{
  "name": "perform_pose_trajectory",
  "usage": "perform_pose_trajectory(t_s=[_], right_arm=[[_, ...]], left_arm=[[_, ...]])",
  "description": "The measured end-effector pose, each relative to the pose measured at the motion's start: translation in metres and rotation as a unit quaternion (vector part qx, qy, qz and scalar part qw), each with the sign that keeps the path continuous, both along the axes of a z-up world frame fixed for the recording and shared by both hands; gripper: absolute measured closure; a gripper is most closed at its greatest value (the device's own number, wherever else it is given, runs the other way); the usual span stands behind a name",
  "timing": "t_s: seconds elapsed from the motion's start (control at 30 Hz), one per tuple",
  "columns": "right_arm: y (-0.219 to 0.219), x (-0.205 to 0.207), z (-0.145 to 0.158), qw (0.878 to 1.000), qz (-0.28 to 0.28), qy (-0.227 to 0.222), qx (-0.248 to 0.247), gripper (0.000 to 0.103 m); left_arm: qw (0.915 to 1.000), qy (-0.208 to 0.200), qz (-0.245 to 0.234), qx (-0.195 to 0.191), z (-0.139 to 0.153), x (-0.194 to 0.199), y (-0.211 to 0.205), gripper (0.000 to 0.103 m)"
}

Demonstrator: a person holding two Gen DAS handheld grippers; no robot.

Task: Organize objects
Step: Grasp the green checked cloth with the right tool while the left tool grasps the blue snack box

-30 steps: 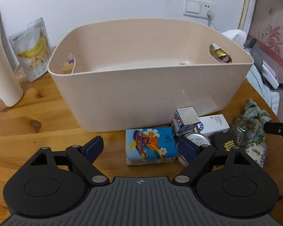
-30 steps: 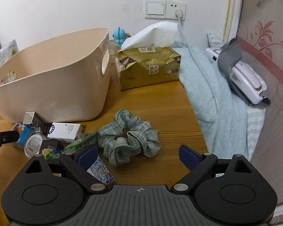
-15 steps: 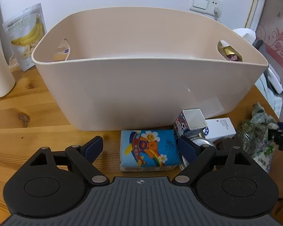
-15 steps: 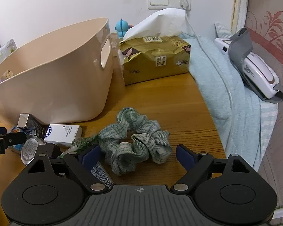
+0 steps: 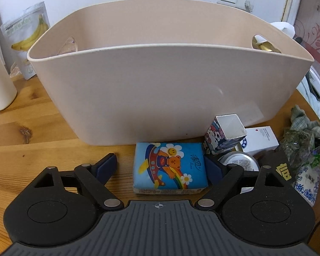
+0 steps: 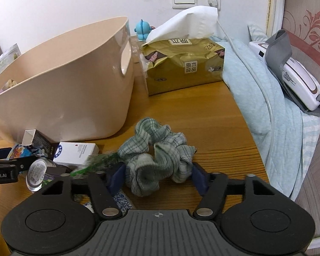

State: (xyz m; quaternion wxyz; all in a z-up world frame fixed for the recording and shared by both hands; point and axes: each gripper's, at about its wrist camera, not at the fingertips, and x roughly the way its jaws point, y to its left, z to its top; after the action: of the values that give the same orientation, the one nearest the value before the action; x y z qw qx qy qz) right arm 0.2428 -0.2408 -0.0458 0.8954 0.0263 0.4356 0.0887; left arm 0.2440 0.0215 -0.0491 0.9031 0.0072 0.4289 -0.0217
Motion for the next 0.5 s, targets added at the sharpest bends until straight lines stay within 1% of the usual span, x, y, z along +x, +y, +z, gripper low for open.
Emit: perform_pose_trajectory(t_s=[0.07, 0.2, 0.23, 0.27, 0.3, 0.43, 0.5], right_arm=[[0.002, -0.001, 0.001, 1.0, 0.004, 0.0, 0.002, 0.057], [0.007, -0.002, 0.002, 1.0, 0.011, 0.0, -0.001, 0.064], [0.008, -0.002, 0.002, 1.0, 0.012, 0.0, -0.001, 0.068], [0.01, -0.003, 0.002, 1.0, 0.013, 0.0, -0.001, 0.073], [0.01, -0.003, 0.002, 1.0, 0.013, 0.001, 0.001, 0.076], [0.012, -0.006, 0.002, 1.0, 0.01, 0.002, 0.003, 0.081], [0.012, -0.009, 0.003, 1.0, 0.008, 0.002, 0.004, 0.082]], left_arm=[[1.0, -0.002, 0.003, 0.008, 0.001, -0.001, 0.0, 0.023], [1.0, -0.001, 0.0, 0.006, 0.002, -0.001, 0.003, 0.03], [1.0, -0.001, -0.002, 0.006, 0.003, -0.002, 0.004, 0.032], [1.0, -0.002, -0.003, 0.006, 0.003, -0.002, 0.005, 0.034], [1.0, -0.003, -0.005, 0.007, 0.004, -0.003, 0.005, 0.038], [1.0, -0.001, -0.007, 0.003, 0.006, -0.006, 0.009, 0.039], [1.0, -0.002, 0.001, -0.004, 0.007, -0.008, 0.013, 0.039]])
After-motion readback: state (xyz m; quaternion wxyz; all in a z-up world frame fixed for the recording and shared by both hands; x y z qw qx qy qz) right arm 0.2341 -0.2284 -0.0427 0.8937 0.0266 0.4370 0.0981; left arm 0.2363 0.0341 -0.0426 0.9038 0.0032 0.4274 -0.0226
